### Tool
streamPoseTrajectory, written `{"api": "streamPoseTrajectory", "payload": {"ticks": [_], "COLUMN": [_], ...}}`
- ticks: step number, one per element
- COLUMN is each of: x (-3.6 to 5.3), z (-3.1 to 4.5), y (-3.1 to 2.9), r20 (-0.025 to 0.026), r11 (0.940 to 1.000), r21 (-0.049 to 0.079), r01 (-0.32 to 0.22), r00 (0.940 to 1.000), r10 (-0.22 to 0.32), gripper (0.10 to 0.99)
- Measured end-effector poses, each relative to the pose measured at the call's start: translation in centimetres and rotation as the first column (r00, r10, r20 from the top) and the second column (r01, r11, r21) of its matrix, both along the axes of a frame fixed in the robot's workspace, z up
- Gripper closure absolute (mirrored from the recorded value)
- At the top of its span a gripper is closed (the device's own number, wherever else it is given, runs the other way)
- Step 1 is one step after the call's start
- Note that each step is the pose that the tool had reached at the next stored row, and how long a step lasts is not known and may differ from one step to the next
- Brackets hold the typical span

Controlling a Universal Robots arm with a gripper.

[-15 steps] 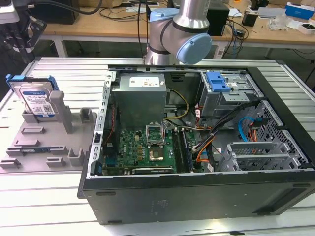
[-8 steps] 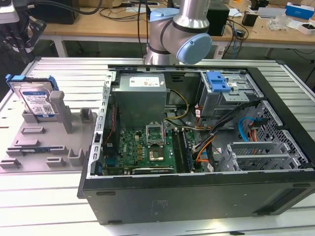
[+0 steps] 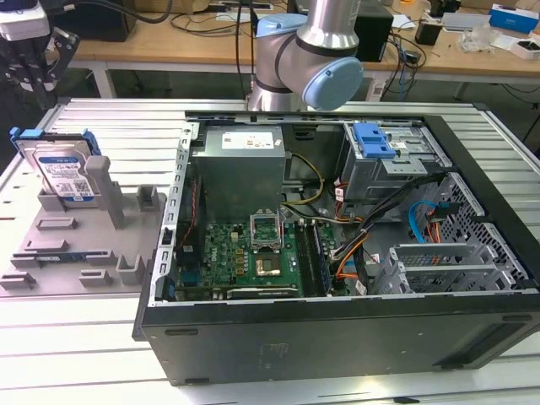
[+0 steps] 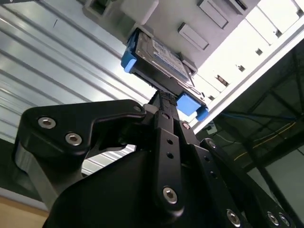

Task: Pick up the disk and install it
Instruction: 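Pick up the disk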

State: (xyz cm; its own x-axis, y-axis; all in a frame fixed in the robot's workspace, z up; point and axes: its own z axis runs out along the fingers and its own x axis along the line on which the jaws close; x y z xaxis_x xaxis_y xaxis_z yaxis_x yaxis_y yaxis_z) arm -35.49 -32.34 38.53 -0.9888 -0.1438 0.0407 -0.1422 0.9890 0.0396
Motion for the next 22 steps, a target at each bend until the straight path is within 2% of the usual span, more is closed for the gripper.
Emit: {"api": "streamPoseTrajectory", "payload": {"ticks": [5, 9, 10, 11, 15, 17, 22], "x": [0.0, 0.03, 0.04, 0.05, 0.06, 0.07, 0.07], "z": [-0.06, -0.14, -0.16, -0.2, -0.27, -0.3, -0.39], "y": [0.0, 0.0, 0.0, 0.0, 0.0, 0.0, 0.0], "r20": [0.0012, 0.0015, 0.0016, 0.0019, 0.0031, 0.0037, 0.0053], "r11": [0.9965, 0.9873, 0.9832, 0.976, 0.9576, 0.9452, 0.9099], "r21": [0.0, 0.0, 0.0, 0.0, 0.0, -0.001, -0.001], "r01": [-0.083, -0.159, -0.182, -0.218, -0.288, -0.326, -0.415], "r00": [0.9965, 0.9873, 0.9832, 0.976, 0.9576, 0.9452, 0.9099], "r10": [0.083, 0.159, 0.182, 0.218, 0.288, 0.326, 0.415], "gripper": [0.98, 0.98, 0.98, 0.98, 0.98, 0.98, 0.98]}}
